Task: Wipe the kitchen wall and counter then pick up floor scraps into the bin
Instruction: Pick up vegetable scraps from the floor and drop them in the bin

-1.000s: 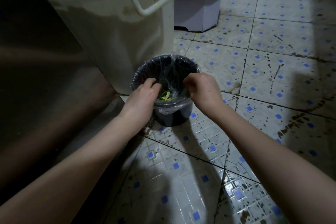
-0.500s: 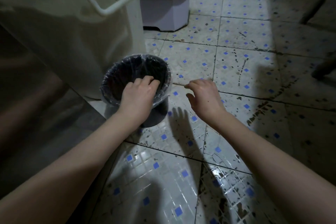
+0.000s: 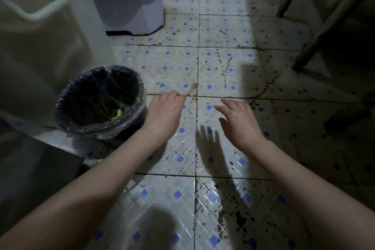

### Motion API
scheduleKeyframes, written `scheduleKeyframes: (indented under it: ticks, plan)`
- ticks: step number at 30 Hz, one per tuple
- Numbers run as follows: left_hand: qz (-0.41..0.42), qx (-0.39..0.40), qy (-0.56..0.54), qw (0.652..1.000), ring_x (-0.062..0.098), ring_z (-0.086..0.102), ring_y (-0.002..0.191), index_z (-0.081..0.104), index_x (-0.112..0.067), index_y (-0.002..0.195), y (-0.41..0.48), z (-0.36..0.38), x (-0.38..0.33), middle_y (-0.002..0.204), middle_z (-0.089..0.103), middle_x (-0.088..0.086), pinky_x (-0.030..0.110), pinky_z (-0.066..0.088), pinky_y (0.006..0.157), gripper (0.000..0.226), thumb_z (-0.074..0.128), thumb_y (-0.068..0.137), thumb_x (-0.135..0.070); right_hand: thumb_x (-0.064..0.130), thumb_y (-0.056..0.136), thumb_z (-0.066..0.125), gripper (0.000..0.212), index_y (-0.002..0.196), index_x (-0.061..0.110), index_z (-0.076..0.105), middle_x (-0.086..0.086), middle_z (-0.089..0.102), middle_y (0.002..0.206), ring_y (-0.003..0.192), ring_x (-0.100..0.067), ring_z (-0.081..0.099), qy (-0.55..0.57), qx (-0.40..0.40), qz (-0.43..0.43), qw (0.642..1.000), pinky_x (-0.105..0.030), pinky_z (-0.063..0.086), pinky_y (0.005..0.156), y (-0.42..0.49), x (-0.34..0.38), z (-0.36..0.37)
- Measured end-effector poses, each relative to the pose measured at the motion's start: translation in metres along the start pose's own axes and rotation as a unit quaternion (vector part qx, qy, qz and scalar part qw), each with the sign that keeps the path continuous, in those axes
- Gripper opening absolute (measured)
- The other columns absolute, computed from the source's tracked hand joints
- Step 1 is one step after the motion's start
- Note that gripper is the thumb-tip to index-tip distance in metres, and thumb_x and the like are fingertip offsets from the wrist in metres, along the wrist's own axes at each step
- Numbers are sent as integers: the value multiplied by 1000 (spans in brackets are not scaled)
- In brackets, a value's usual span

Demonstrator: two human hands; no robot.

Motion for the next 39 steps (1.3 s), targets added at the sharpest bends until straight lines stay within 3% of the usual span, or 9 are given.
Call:
scheduleKeyframes:
  ticks: [11,19,24,27,31,39]
  plan:
    - [15,76,-21,997,26,47,117,43,-15,133,23,45,-41,134,47,5,38,37,94,46,56,89,-11,5,89,54,50,136,19,47,-7,38,149,137,-25,33,25,21,76,997,-44,19,115,-36,-63,2]
    - [70,123,-5,990,27,47,118,45,-13,129,42,22,-61,130,50,8,39,39,97,41,50,89,-5,-23,78,42,69,136,14,48,-7,38,148,137,-25,32,146,3,181,972,-32,22,114,-55,-84,-15]
    - [62,135,-35,988,26,48,117,47,-13,129,35,-40,-52,130,51,8,40,39,98,39,47,90,-5,-8,85,49,58,138,17,45,-5,38,148,137,-24,32,158,74,212,962,-30,19,113,-79,-70,-47]
    - [54,145,-46,987,26,49,115,47,-14,128,33,-93,-40,128,52,7,40,39,97,36,43,93,-9,-3,85,52,61,139,23,42,-2,37,149,138,-22,32,115,116,202,966,-36,19,115,-90,-58,-89]
    - [33,165,-53,984,28,50,112,46,-13,130,30,-166,-23,126,52,9,41,39,93,37,42,93,-13,-12,82,50,69,140,24,41,-2,37,150,137,-20,35,90,130,207,965,-38,23,115,-106,-32,-155]
    - [32,183,-53,981,28,51,110,49,-14,124,18,-342,-22,122,54,7,38,38,88,33,43,92,-13,-5,80,54,65,139,22,44,-6,39,148,134,-25,37,108,138,216,961,-41,26,112,-123,19,-326]
Point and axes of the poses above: each hand's wrist, its own y-axis towards the middle knuckle, its own z-axis out of the palm, x = y × z, the point moved 8 cm from there along y, towards the middle knuckle
